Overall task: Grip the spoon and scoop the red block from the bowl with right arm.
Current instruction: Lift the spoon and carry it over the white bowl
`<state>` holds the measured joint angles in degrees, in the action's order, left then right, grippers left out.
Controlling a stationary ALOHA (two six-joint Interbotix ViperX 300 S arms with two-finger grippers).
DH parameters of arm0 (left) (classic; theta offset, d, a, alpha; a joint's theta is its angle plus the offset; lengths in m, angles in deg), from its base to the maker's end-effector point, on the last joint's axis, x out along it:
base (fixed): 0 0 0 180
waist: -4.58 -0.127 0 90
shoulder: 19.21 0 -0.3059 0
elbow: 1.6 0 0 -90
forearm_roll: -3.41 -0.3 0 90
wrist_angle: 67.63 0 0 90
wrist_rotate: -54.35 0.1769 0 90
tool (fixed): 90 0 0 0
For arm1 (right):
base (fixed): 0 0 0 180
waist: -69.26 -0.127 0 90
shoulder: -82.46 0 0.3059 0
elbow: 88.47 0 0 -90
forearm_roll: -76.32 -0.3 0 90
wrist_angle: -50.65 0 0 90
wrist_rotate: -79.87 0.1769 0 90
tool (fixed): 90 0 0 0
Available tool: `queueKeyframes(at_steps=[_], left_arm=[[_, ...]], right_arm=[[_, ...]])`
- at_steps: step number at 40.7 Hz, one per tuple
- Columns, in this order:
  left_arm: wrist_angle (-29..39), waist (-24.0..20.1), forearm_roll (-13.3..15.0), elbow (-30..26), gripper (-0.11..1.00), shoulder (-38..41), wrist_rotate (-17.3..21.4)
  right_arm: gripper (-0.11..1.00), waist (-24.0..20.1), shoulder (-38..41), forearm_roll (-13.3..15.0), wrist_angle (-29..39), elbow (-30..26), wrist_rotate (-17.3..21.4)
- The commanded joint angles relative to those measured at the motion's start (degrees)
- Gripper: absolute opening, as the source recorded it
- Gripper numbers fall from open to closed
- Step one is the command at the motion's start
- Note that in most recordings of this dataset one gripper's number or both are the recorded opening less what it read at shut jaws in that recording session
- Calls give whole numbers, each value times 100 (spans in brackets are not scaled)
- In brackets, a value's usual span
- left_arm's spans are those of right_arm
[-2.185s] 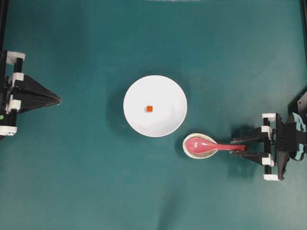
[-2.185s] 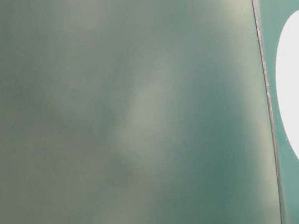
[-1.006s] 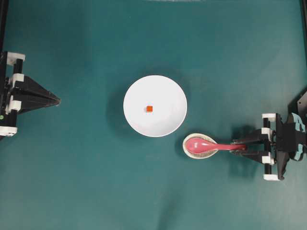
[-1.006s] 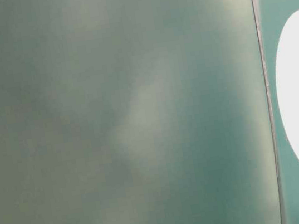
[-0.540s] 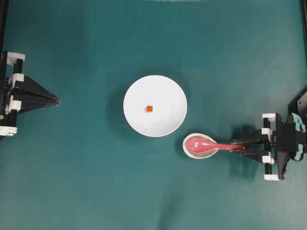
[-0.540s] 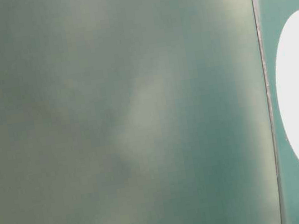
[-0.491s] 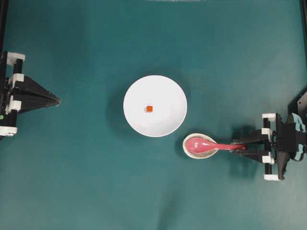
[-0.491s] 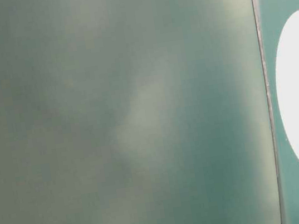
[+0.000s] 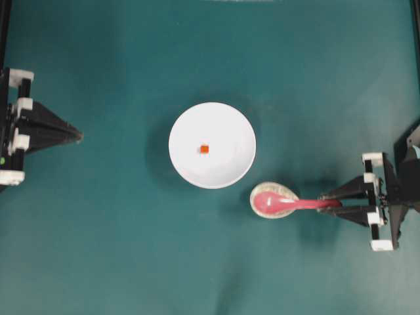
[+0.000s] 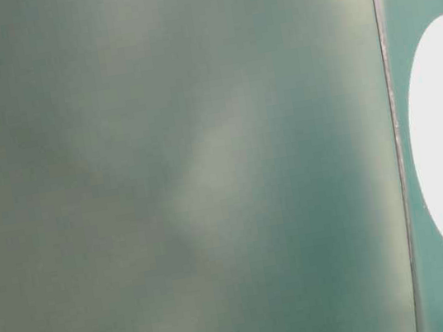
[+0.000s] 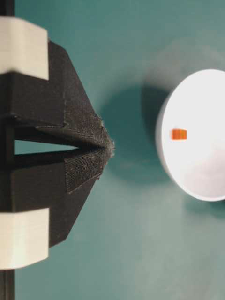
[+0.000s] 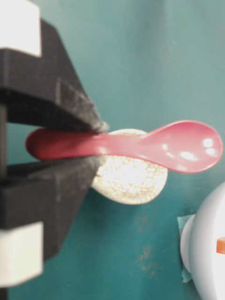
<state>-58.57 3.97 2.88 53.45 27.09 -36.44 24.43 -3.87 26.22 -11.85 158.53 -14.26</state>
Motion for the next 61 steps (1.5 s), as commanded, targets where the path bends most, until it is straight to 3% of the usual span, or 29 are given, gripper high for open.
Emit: queueKeyframes(at_steps=[1,14,26,33,41,61], left_arm=[[-26,-9,-9,-176,0,44,0],[-26,-9,-9,-167,0,44,0],[-18,-9,-9,-176,0,35,0],[-26,-18,-9,-167,0,35,0],[-26,-18,-9,-167,0,35,9],[-26,-9,-9,-167,0,35,0]], right_arm=[[25,149,-501,9,360,-97,-229],[25,1046,-2039,9,2013,-360,-1371],[25,2470,-3164,9,3955,-817,-2373],[25,3322,-3445,18,5080,-1195,-2602],[25,3981,-3472,105,5810,-1512,-2663],[25,4737,-3445,149,6504,-2065,-2637]])
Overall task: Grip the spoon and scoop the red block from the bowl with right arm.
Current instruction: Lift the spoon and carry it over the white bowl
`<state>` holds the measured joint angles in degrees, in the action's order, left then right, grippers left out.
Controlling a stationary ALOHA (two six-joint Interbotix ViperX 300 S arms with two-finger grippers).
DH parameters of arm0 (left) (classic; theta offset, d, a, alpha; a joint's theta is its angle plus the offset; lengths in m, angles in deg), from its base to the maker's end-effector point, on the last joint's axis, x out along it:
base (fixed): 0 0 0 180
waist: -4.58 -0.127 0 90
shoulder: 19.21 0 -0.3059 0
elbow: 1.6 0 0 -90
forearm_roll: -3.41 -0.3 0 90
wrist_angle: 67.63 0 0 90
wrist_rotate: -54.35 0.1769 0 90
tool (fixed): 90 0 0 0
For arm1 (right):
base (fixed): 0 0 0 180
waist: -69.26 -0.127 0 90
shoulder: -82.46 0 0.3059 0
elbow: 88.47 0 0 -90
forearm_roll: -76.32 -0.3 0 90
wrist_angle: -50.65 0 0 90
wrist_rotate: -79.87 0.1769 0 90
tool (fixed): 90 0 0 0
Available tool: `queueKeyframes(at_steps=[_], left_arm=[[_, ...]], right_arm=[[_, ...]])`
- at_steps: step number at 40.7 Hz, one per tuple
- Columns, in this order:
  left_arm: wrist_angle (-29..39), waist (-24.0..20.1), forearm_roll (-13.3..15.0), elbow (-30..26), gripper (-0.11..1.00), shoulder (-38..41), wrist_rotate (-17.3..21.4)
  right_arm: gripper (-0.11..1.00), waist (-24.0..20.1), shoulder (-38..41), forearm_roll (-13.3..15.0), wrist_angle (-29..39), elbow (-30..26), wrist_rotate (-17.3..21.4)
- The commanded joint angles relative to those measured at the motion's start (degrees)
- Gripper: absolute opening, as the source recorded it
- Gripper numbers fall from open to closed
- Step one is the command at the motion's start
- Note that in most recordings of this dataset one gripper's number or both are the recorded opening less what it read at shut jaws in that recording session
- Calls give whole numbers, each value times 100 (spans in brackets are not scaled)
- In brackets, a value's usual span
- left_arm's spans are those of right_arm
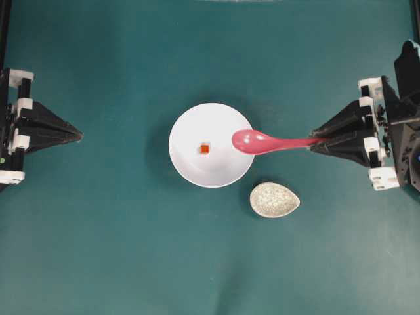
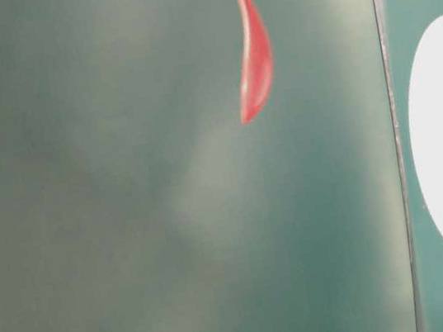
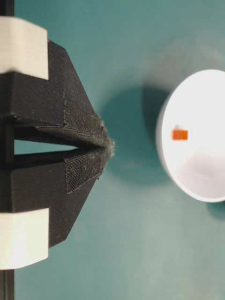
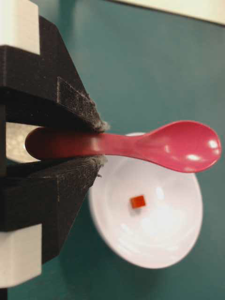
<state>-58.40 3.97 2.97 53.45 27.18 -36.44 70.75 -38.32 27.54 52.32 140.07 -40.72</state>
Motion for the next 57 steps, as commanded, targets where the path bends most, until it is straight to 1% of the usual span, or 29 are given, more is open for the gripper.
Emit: queueKeyframes(at_steps=[1,11,17,23,41,50,57], left_arm=[[-44,-9,-18,-167,0,26,9],[-62,-18,-18,-167,0,26,0],[-62,-18,-18,-167,0,26,18],[-62,-18,-18,-167,0,35,26],[-79,-18,-18,-167,0,26,26],[-88,-9,-18,-167,0,26,26],[-88,-18,-18,-167,0,26,26]], right_arm=[[25,167,0,26,167,-246,9],[25,686,132,88,1187,-519,9],[25,861,299,325,1723,-738,35],[25,958,519,527,2013,-967,53],[25,1187,1521,773,2874,-1723,62],[25,1204,2039,1248,3076,-2153,105],[25,1213,2417,1652,3270,-2470,466]])
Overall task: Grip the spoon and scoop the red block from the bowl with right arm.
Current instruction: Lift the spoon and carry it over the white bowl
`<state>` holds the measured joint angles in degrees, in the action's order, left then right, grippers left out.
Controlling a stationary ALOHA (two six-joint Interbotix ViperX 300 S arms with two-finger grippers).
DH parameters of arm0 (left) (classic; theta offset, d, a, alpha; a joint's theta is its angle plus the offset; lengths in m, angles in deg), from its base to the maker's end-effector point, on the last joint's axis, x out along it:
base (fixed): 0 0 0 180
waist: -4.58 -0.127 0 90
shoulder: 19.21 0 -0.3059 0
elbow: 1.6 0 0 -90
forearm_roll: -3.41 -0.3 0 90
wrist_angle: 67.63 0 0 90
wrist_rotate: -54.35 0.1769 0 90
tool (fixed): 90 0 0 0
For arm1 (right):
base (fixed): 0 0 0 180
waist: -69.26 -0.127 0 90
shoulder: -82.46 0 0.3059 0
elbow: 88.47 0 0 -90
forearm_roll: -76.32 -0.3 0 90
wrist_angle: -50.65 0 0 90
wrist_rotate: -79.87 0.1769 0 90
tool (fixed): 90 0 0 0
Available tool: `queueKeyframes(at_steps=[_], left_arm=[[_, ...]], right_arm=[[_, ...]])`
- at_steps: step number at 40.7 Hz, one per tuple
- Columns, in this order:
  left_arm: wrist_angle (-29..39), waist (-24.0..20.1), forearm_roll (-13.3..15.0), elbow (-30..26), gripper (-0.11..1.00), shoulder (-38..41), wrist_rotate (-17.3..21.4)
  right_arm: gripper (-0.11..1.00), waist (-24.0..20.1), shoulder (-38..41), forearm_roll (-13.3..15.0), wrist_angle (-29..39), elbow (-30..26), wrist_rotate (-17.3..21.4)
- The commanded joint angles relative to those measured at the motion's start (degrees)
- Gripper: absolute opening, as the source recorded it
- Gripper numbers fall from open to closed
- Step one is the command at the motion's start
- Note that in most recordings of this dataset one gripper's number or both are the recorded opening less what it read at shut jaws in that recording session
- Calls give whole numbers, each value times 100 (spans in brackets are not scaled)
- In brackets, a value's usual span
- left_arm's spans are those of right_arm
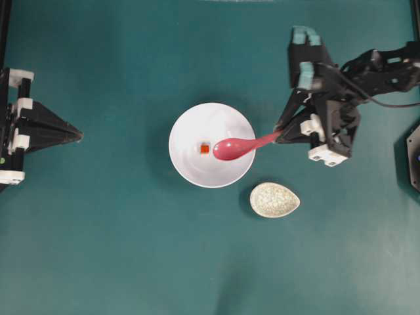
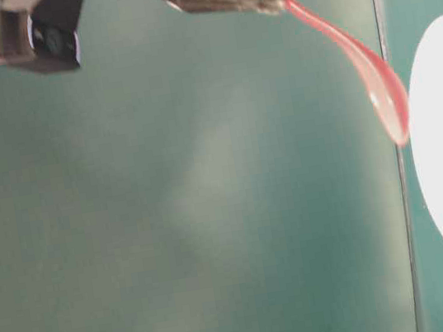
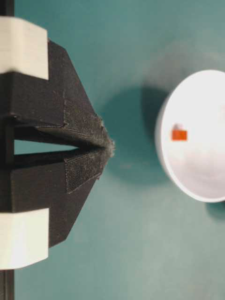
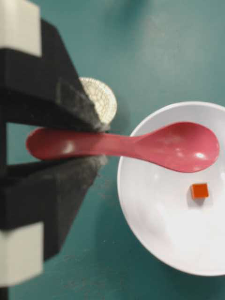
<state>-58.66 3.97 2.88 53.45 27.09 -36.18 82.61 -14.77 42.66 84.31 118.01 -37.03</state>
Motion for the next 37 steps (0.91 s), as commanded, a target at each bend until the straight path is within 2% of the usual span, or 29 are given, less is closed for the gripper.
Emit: queueKeyframes(at_steps=[1,9,16,25,37], left_arm=[[-62,-9,-9,-167,0,35,0],[-62,-9,-18,-167,0,44,18],[-62,-9,-9,-167,0,35,35],[-62,-18,-9,-167,0,35,79],[-53,-18,-9,-167,0,35,105]], right_arm=[[25,26,123,237,132,-316,193],[25,26,475,923,554,-686,940],[25,26,677,1310,800,-914,1617],[25,26,888,1538,993,-1151,2171],[25,-18,1116,1582,1178,-1389,2215]])
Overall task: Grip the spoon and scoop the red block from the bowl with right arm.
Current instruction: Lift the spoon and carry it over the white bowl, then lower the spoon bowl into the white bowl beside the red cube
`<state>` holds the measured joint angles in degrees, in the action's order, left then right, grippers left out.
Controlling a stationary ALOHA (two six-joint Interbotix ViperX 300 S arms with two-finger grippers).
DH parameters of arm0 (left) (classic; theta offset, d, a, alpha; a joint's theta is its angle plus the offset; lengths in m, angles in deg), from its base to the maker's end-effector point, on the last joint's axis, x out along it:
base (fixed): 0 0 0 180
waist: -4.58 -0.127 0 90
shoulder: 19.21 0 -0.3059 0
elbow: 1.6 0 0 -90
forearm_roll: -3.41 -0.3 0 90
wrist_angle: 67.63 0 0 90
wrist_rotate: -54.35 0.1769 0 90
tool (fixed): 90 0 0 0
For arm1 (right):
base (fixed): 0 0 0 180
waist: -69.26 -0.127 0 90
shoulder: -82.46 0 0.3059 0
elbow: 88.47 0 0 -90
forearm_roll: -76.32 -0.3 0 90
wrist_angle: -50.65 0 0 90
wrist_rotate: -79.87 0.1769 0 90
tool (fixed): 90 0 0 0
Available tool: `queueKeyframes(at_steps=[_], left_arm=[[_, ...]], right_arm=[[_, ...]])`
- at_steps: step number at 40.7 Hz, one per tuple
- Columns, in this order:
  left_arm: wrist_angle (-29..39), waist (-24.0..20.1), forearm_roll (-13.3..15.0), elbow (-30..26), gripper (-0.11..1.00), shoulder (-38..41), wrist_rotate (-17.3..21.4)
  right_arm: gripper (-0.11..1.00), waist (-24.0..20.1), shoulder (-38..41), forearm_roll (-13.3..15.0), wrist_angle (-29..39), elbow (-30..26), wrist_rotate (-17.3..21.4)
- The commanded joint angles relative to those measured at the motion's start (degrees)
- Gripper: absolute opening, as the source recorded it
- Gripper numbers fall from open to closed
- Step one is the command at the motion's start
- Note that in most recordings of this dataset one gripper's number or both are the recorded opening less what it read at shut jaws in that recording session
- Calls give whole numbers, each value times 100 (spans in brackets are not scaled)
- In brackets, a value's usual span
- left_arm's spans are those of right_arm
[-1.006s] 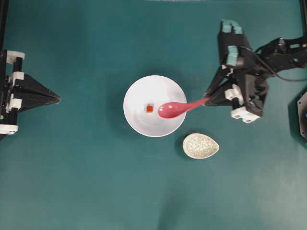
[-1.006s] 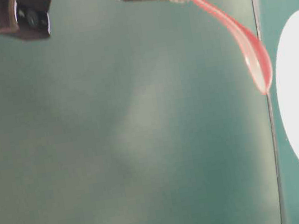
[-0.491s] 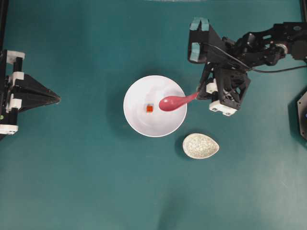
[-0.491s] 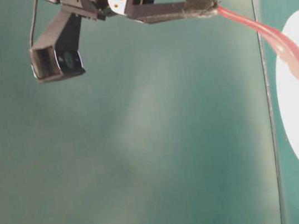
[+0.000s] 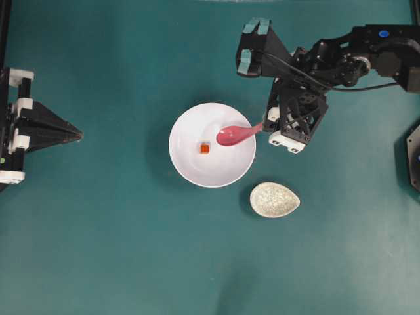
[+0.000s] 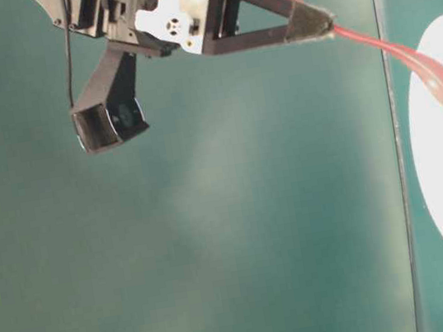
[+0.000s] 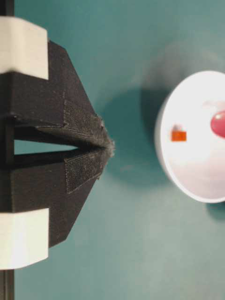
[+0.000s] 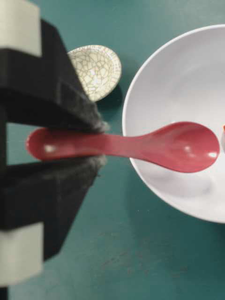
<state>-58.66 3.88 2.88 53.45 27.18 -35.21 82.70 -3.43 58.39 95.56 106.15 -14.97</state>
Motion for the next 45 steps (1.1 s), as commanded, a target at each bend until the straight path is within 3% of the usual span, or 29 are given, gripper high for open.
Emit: queueKeyframes(at_steps=[1,45], left_arm=[[-53,-9,-9,-167,0,26,9],[-62,-9,-18,-158,0,18,18]], right_arm=[[25,-35,9,9,79,-220,9],[25,-299,923,26,167,-870,9]])
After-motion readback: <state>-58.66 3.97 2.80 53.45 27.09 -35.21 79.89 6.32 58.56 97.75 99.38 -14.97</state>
